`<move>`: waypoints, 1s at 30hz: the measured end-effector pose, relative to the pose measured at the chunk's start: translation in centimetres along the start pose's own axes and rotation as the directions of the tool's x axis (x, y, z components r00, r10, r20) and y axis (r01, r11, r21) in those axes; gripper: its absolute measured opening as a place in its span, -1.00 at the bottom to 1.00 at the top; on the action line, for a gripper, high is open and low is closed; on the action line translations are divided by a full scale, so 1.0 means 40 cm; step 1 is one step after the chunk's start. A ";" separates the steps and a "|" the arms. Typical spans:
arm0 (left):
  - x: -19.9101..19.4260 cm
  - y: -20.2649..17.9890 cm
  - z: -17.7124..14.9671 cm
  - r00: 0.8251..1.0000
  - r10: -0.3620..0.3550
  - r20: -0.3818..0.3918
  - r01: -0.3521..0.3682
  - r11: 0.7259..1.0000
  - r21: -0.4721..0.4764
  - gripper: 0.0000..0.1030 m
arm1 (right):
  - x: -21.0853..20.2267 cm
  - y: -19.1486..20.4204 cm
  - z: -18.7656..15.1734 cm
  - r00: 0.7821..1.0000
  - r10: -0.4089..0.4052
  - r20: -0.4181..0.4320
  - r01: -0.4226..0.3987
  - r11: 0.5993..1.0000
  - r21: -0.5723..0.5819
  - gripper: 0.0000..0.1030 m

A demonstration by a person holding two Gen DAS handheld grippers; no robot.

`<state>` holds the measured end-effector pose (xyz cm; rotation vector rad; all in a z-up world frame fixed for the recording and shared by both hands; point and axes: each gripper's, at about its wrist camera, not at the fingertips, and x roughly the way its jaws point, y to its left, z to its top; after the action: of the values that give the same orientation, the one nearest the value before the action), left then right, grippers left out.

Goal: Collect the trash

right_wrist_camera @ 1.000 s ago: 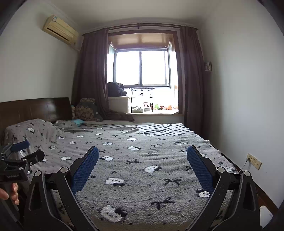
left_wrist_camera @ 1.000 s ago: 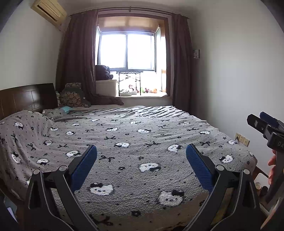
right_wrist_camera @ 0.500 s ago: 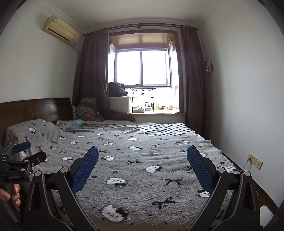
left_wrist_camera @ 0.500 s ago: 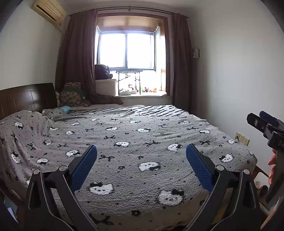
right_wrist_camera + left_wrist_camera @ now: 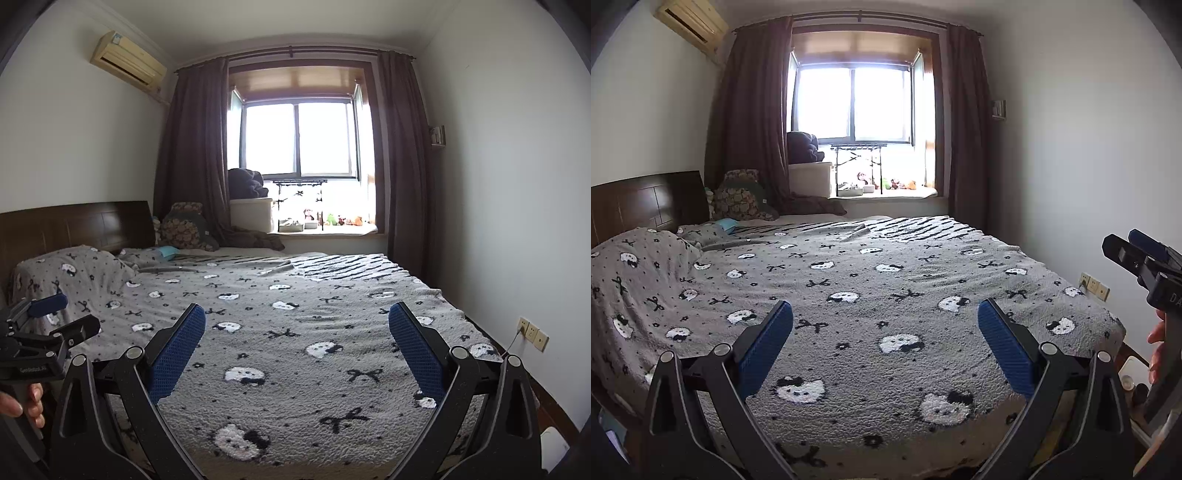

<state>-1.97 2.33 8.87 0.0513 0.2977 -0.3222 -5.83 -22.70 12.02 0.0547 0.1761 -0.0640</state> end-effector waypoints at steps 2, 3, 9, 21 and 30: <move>0.000 0.000 0.000 1.000 0.000 0.000 0.000 1.000 0.000 0.84 | 0.001 0.001 0.000 1.000 -0.001 0.000 0.001 1.000 0.000 0.93; -0.001 0.000 0.000 1.000 0.000 0.001 0.000 1.000 0.001 0.84 | 0.001 0.000 0.000 1.000 -0.002 -0.001 0.002 1.000 0.000 0.93; 0.000 0.001 -0.005 1.000 -0.001 0.002 0.001 1.000 0.001 0.84 | 0.000 -0.001 0.000 1.000 -0.001 -0.001 0.001 1.000 0.000 0.93; 0.000 0.006 -0.004 1.000 0.027 -0.003 -0.027 0.999 -0.020 0.84 | 0.004 0.011 -0.009 1.000 -0.004 -0.013 0.004 1.000 0.000 0.93; 0.002 0.013 0.006 0.996 0.091 -0.003 -0.091 0.995 -0.039 0.84 | 0.013 0.009 -0.015 1.000 -0.011 -0.029 0.011 1.000 0.009 0.93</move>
<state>-1.68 2.76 9.10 0.0265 0.3015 -0.2259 -5.40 -22.32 11.37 0.0636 0.2050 -0.0752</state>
